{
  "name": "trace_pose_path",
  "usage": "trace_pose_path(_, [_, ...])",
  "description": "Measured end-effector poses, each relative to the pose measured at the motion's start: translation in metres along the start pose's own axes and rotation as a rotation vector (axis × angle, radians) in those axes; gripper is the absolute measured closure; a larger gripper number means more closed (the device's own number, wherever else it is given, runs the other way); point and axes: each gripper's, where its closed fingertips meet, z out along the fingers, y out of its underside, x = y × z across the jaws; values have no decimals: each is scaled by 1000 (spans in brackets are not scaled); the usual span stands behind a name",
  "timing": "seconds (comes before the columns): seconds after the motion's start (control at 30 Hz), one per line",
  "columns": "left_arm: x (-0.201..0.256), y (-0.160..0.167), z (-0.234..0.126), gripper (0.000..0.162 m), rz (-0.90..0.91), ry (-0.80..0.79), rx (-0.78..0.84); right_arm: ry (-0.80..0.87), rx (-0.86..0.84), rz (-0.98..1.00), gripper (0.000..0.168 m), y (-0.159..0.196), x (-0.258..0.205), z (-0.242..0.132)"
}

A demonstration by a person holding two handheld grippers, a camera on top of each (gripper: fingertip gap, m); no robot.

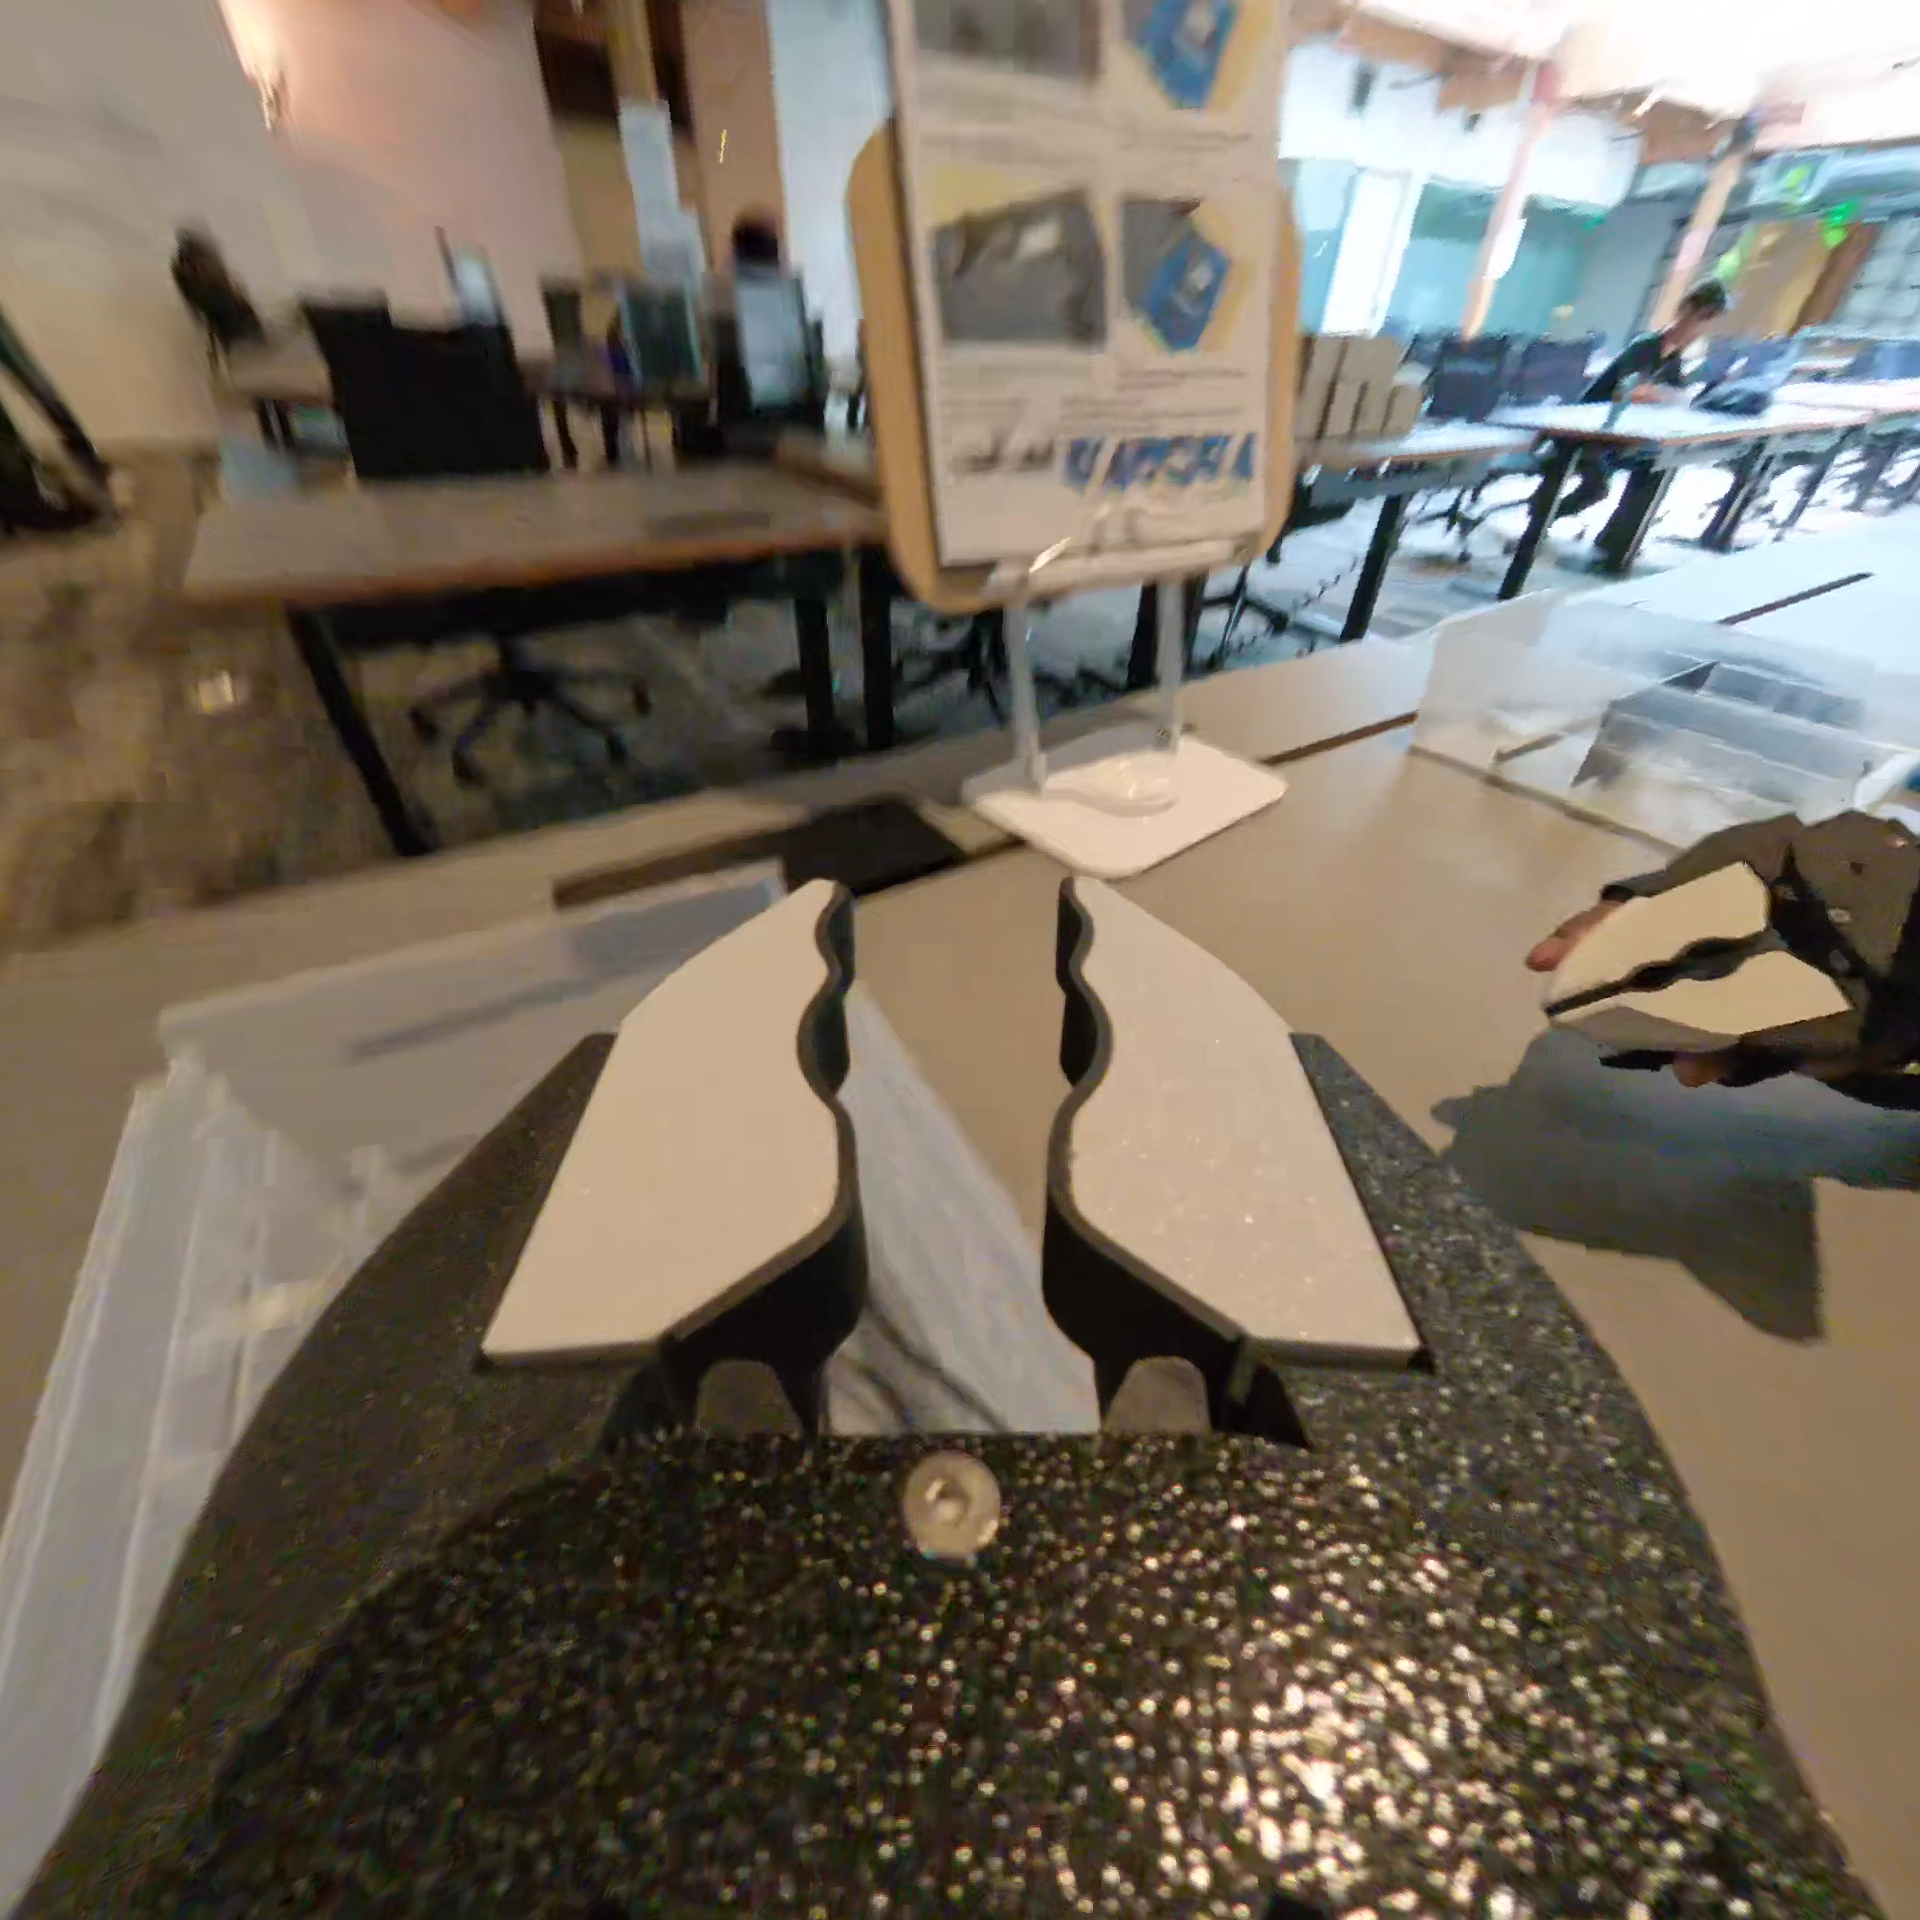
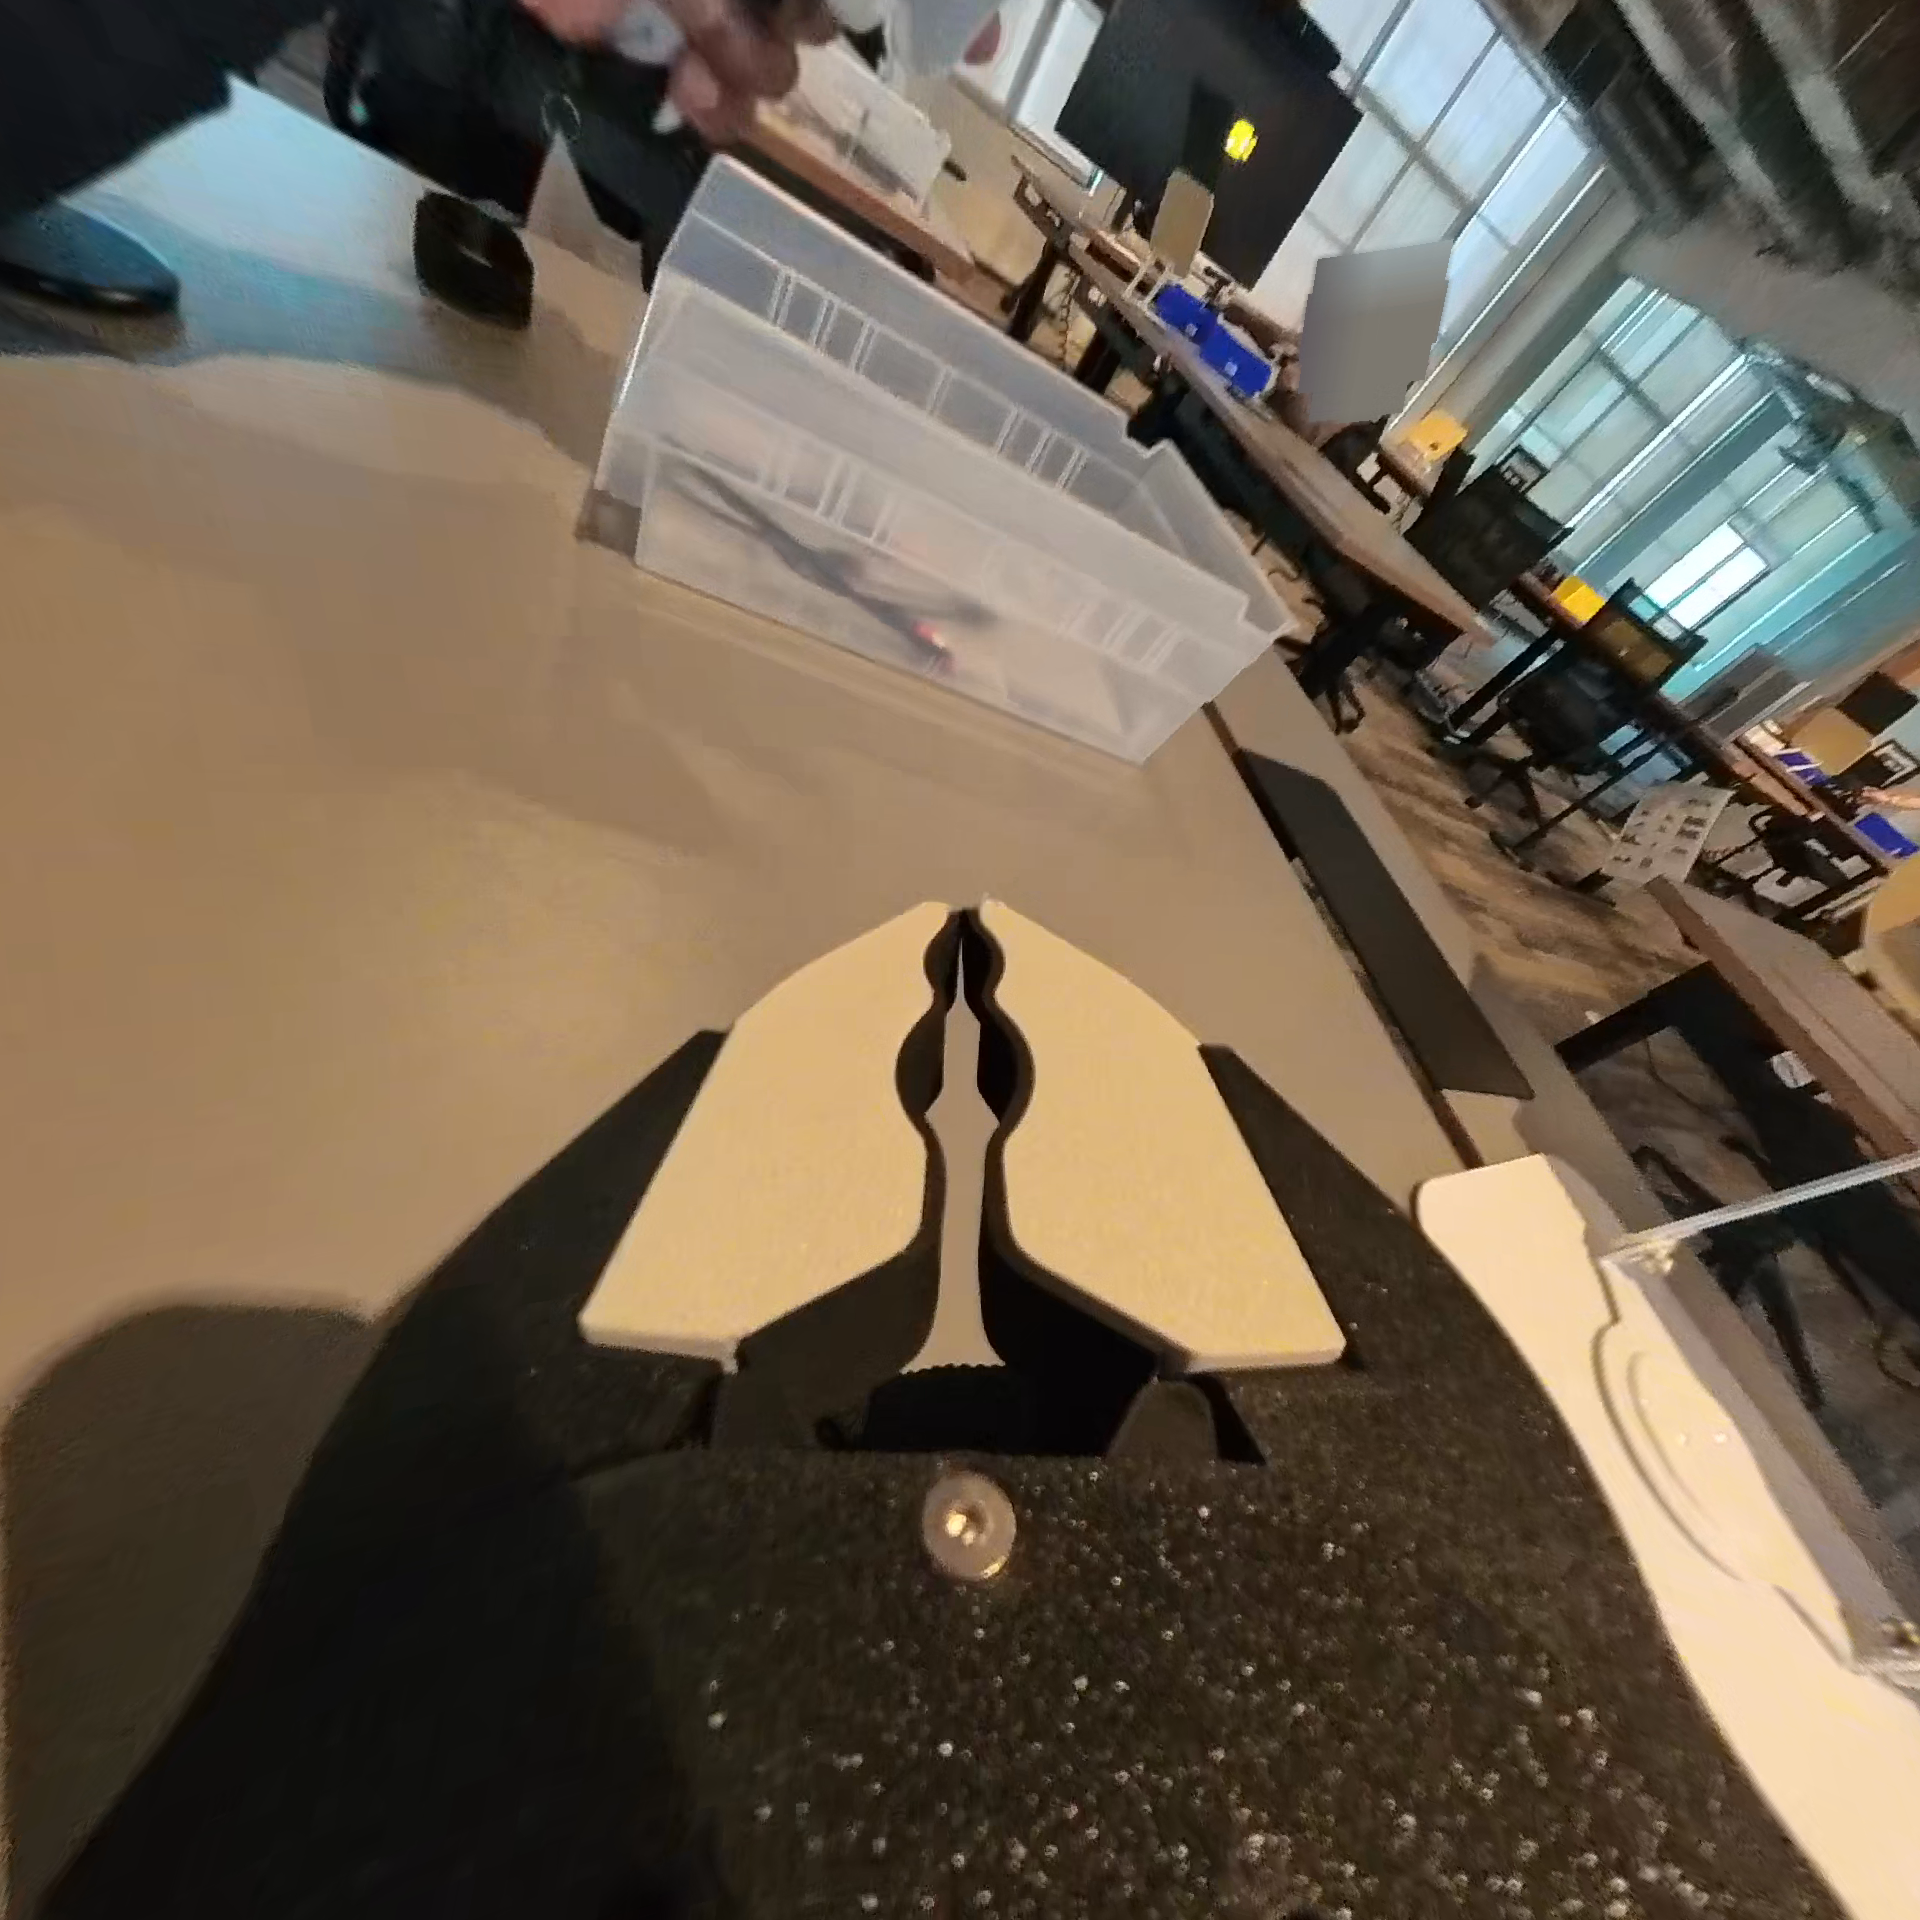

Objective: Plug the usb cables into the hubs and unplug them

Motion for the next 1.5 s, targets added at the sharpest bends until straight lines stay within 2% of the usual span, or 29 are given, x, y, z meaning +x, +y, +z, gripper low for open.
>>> trace_pose_path(0.07, [-25, 26, 2, 126, -81, -47, -176, -9, -5, 13, 168, 5, -2, 3])
trace_pose_path(0.13, [-41, 65, 10, 132, -132, -65, -421, -19, -8, 13, 168, 7, -4, 7])
trace_pose_path(0.2, [-56, 105, 18, 149, -133, -89, -674, -28, -12, 1, 168, 7, -7, 10])
trace_pose_path(0.3, [-70, 155, 26, 148, -190, -80, -959, -49, -29, -29, 168, 11, -16, 12])
trace_pose_path(0.4, [-80, 179, 34, 142, -209, -91, -1055, -62, -65, -100, 168, 16, -26, 11])
trace_pose_path(0.53, [-89, 195, 35, 136, -194, -126, -1113, -89, -97, -207, 168, 20, -41, 9])
trace_pose_path(0.77, [-104, 204, 28, 132, -211, -197, -1139, -153, -102, -262, 168, 27, -59, 12])
trace_pose_path(1.03, [-103, 206, 32, 142, -158, -199, -1133, -142, -112, -281, 168, 30, -58, 9])
trace_pose_path(1.17, [-112, 202, 33, 146, -151, -220, -1062, -131, -105, -284, 168, 28, -57, 9])
trace_pose_path(1.33, [-117, 155, 34, 147, -188, -234, -819, -125, -95, -275, 168, 26, -57, 11])
trace_pose_path(1.5, [-112, 87, 32, 147, -186, -213, -520, -108, -84, -266, 168, 22, -53, 11])
